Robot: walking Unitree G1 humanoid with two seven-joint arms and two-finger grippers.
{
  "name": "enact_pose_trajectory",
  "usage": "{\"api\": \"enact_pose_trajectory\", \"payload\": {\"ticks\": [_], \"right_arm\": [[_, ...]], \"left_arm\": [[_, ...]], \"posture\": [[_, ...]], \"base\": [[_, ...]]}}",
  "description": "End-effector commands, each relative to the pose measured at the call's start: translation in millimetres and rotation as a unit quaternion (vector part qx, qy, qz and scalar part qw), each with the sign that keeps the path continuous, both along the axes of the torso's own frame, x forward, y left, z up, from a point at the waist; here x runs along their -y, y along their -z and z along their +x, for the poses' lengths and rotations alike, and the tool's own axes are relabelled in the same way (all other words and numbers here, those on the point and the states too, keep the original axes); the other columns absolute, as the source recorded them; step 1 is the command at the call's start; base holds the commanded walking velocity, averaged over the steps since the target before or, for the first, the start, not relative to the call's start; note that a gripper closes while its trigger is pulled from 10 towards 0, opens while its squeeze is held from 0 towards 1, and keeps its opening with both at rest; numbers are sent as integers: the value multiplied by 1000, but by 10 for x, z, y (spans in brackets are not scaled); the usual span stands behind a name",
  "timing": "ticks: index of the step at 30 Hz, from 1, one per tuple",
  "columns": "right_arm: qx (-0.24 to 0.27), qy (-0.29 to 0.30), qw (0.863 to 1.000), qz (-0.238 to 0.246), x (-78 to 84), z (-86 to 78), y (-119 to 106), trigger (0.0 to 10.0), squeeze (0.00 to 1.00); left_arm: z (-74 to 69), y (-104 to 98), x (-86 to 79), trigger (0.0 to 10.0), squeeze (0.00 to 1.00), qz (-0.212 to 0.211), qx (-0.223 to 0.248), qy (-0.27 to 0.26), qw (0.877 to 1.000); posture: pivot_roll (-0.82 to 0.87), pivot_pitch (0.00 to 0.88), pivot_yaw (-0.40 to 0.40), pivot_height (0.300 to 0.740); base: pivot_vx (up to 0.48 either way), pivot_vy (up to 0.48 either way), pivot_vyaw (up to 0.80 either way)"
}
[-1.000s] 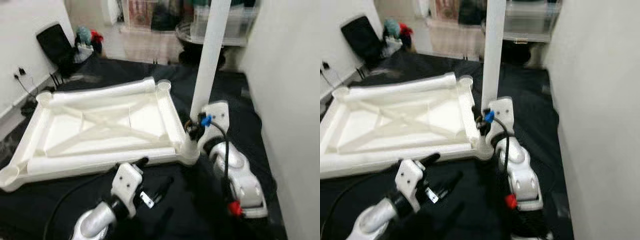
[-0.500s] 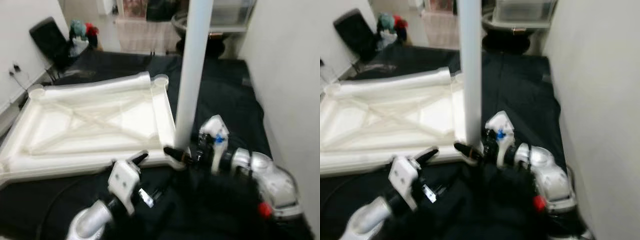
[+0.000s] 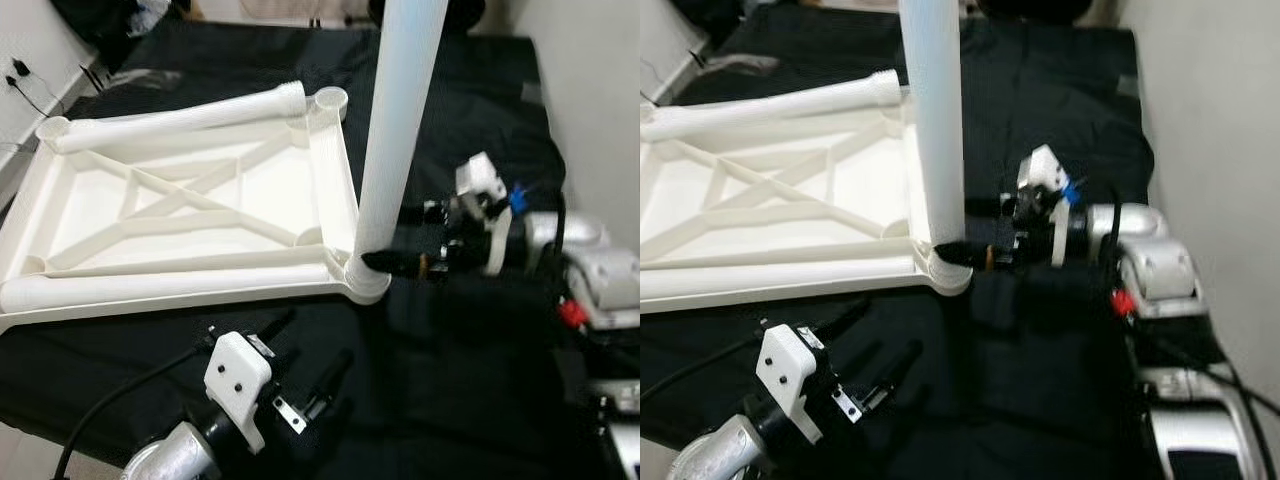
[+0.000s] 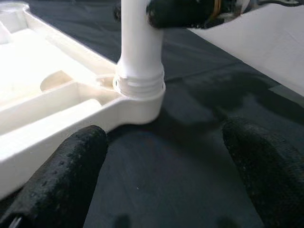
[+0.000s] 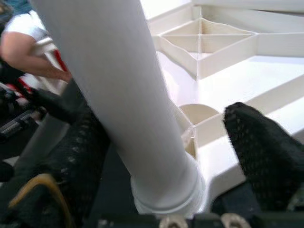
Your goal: Building children table
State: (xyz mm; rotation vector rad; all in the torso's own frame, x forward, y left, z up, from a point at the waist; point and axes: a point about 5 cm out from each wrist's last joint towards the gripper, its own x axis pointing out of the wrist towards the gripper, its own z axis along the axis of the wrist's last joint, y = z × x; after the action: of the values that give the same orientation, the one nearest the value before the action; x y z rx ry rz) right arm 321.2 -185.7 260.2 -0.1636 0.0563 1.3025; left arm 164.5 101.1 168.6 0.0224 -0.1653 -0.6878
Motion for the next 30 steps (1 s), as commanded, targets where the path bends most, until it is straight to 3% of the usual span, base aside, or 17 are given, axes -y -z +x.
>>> {"api": "enact_pose_trajectory", "payload": {"ticks": [1, 15, 17, 19, 20, 22, 23, 24, 25, 26, 27, 28, 29, 30], "right_arm": [[10, -16, 1000, 15, -2, 22, -94, 0, 0], [11, -104, 994, 29, 1, -25, -243, 0, 0], [11, -106, 994, 2, 22, -18, -217, 0, 0], [31, -81, 996, -35, 54, 30, -256, 0, 0], [52, -49, 996, -55, 76, 78, -300, 0, 0], [77, 68, 991, -90, 219, 143, -418, 0, 0], [77, 68, 991, -90, 219, 143, -418, 0, 0], [83, 112, 985, -97, 277, 148, -454, 0, 0], [62, 275, 958, -54, 193, -61, -6, 0, 0], [62, 275, 958, -54, 193, -61, -6, 0, 0], [-51, 375, 924, -64, -130, -373, 901, 0, 0], [-126, 447, 882, -73, -344, -733, 1365, 0, 0], [-122, 460, 877, -65, -591, -808, 1482, 0, 0], [-109, 452, 884, -58, -737, -802, 1509, 0, 0]], "left_arm": [[-47, 17, 1, 10000, 0, 3, -15, 3, 1000], [-117, -34, 18, 10000, 0, 6, -25, 6, 1000], [-134, -41, 19, 10000, 0, 6, -27, 7, 1000], [-122, -48, 8, 10000, 0, 5, -30, 8, 1000], [-109, -51, 5, 10000, 0, 3, -31, 10, 999], [-74, -71, 9, 10000, 0, -1, -31, 16, 999], [-74, -71, 9, 10000, 0, -1, -31, 16, 999], [-63, -81, 11, 10000, 0, -3, -30, 18, 999], [-74, 12, 10, 10000, 0, -5, -37, 12, 999], [-74, 12, 10, 10000, 0, -5, -37, 12, 999], [-49, 90, 13, 10000, 0, -1, -38, 1, 999], [-31, 141, 17, 10000, 0, 2, -39, -6, 999], [26, 190, 31, 10000, 0, 6, -37, -9, 999], [73, 223, 43, 10000, 0, 8, -37, -11, 999]], "posture": [[19, 377, 35, 740], [20, 391, 28, 740], [1, 382, 35, 740], [-35, 393, 50, 740], [-45, 399, 52, 740], [-100, 415, 3, 740], [-100, 415, 3, 740], [-100, 415, 3, 740], [-82, 353, -81, 740], [-82, 353, -81, 740], [-86, 212, -38, 740], [-86, 212, -38, 740], [-126, 131, 27, 740], [-122, 125, 62, 740]], "base": [[0, 0, 0], [0, 0, 0], [0, 0, 0], [0, 0, 0], [0, 0, 0], [0, 0, 0], [0, 0, 0], [0, 0, 0], [0, 0, 0], [0, 0, 0], [0, 0, 0], [0, 0, 0], [0, 0, 0], [0, 0, 0]]}}
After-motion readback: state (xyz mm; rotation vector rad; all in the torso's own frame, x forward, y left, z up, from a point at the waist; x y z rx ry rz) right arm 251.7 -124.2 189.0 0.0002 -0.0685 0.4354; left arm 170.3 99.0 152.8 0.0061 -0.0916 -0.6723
